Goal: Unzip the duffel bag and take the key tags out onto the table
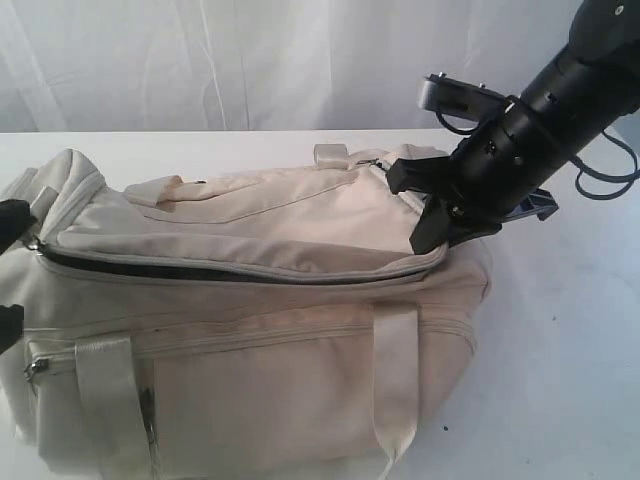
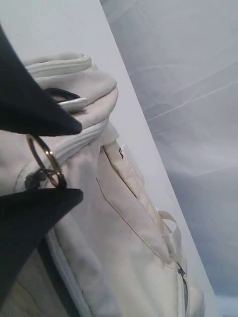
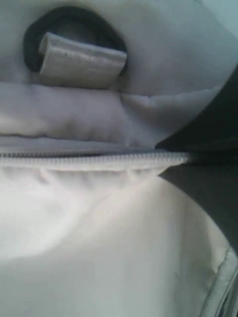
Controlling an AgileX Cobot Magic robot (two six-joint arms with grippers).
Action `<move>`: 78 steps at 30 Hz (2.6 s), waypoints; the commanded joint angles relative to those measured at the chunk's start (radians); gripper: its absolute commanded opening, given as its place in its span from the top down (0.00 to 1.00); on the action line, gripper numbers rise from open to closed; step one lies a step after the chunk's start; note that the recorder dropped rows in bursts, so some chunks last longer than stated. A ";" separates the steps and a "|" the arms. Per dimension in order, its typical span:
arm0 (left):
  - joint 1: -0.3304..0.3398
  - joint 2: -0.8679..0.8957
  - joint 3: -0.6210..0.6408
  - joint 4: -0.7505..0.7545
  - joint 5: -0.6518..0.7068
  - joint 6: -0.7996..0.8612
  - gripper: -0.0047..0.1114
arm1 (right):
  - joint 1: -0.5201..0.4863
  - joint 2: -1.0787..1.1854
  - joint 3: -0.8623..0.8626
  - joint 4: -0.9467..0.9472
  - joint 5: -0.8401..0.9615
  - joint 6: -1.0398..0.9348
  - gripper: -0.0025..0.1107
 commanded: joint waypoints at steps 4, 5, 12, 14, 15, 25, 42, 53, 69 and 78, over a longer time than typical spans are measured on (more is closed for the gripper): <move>-0.003 -0.012 0.009 -0.020 0.118 -0.117 0.96 | -0.003 -0.001 0.004 -0.003 -0.008 -0.015 0.98; -0.003 -0.012 0.027 -0.020 0.143 -0.155 0.96 | -0.003 -0.001 0.004 -0.003 -0.006 -0.015 0.98; -0.003 -0.014 0.127 -0.020 0.315 -0.383 0.96 | -0.003 -0.001 0.004 0.002 -0.004 -0.015 0.98; -0.003 -0.014 0.127 -0.020 0.321 -0.389 0.96 | -0.003 -0.001 0.004 0.002 -0.002 -0.015 0.98; -0.003 -0.014 0.127 -0.020 0.320 -0.403 0.96 | -0.003 -0.001 0.004 0.003 0.000 -0.015 0.98; -0.001 -0.014 0.127 -0.020 0.298 -0.353 0.96 | -0.003 -0.001 0.004 0.003 0.012 -0.021 0.98; -0.001 -0.014 0.127 -0.020 -0.042 -0.081 0.96 | -0.003 -0.061 0.004 0.317 -0.016 -0.412 0.45; -0.001 -0.014 0.127 -0.020 -0.008 -0.002 0.96 | 0.172 -0.163 0.004 0.150 -0.072 -0.742 0.41; -0.001 -0.014 0.127 -0.020 0.013 0.004 0.96 | 0.250 -0.417 0.002 0.140 -0.156 -0.814 0.30; -0.001 -0.014 0.127 -0.020 0.011 0.002 0.96 | 0.636 -0.217 0.002 0.017 -0.409 -0.847 0.32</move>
